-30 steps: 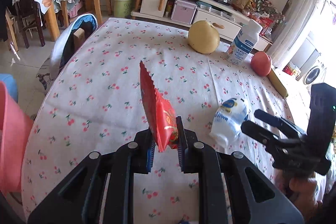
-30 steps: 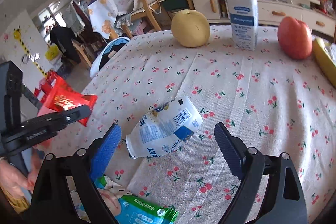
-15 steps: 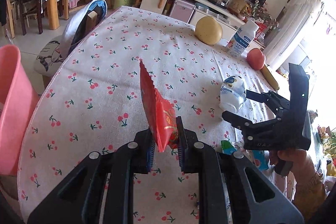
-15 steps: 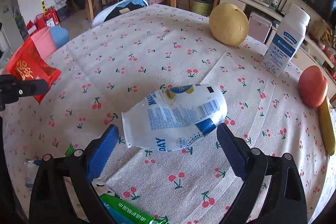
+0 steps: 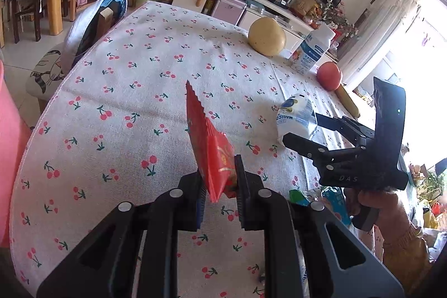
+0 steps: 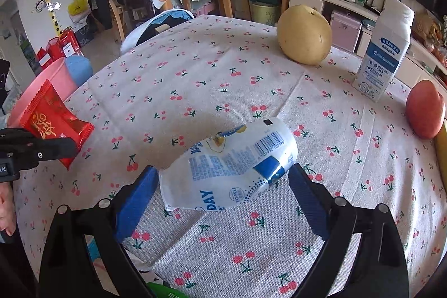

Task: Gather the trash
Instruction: 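Grasp the white yogurt pouch with the right tool while the left tool holds the candy packet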

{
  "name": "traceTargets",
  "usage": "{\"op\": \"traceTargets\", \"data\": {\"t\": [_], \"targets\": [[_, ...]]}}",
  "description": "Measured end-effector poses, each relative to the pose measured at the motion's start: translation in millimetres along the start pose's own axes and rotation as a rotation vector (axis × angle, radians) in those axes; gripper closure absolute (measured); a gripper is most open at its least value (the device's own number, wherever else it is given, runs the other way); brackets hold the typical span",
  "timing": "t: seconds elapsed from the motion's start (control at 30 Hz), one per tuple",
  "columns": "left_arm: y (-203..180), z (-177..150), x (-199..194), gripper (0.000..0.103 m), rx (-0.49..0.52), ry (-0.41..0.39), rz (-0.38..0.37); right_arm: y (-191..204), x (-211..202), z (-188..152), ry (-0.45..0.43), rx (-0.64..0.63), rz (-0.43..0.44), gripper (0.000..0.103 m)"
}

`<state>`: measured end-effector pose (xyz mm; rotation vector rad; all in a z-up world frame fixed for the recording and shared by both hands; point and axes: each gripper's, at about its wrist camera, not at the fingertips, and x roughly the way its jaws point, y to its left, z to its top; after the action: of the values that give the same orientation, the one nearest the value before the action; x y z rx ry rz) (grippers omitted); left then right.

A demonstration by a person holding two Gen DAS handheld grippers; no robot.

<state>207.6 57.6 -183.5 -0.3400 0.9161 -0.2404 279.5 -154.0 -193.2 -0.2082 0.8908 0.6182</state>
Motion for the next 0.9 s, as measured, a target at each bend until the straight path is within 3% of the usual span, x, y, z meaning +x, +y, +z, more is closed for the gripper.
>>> {"op": "traceTargets", "data": {"t": [0.03, 0.17, 0.23, 0.3, 0.37, 0.43, 0.47, 0.6, 0.67, 0.8, 0.87, 0.9], "targets": [[0, 1, 0, 0.083, -0.001, -0.001, -0.003, 1, 0, 0, 0.003, -0.005, -0.002, 0.034], [0, 1, -1, 0.083, 0.006, -0.01, 0.006, 4, 0, 0, 0.002, -0.013, -0.035, 0.043], [1, 1, -1, 0.083, 0.004, -0.012, 0.004, 1, -1, -1, -0.002, 0.006, -0.051, 0.055], [0, 0, -2, 0.083, 0.003, -0.011, 0.008, -2, -3, -2, 0.0, 0.034, -0.033, 0.056], [1, 0, -2, 0.083, 0.0, -0.01, 0.007, -6, -5, -2, 0.014, 0.075, -0.006, 0.053], [1, 0, -2, 0.083, 0.003, -0.011, 0.008, -12, -7, -2, 0.02, 0.136, 0.001, 0.027], [1, 1, -2, 0.083, 0.004, -0.016, 0.008, -15, -8, -3, 0.018, 0.172, -0.009, 0.021], [2, 3, -5, 0.083, 0.005, -0.029, -0.003, -34, -12, -3, -0.007, 0.368, 0.043, 0.02], [4, 4, -5, 0.083, -0.001, -0.029, -0.011, -44, -14, -2, -0.02, 0.451, 0.04, 0.025], [7, 6, -8, 0.083, -0.013, -0.034, -0.027, -62, -13, -1, -0.036, 0.606, 0.029, 0.05], [8, 7, -9, 0.083, -0.01, -0.037, -0.024, -66, -11, 2, -0.036, 0.642, 0.011, 0.059], [8, 7, -10, 0.083, -0.009, -0.039, -0.021, -65, -9, 4, -0.035, 0.647, 0.003, 0.068]]}}
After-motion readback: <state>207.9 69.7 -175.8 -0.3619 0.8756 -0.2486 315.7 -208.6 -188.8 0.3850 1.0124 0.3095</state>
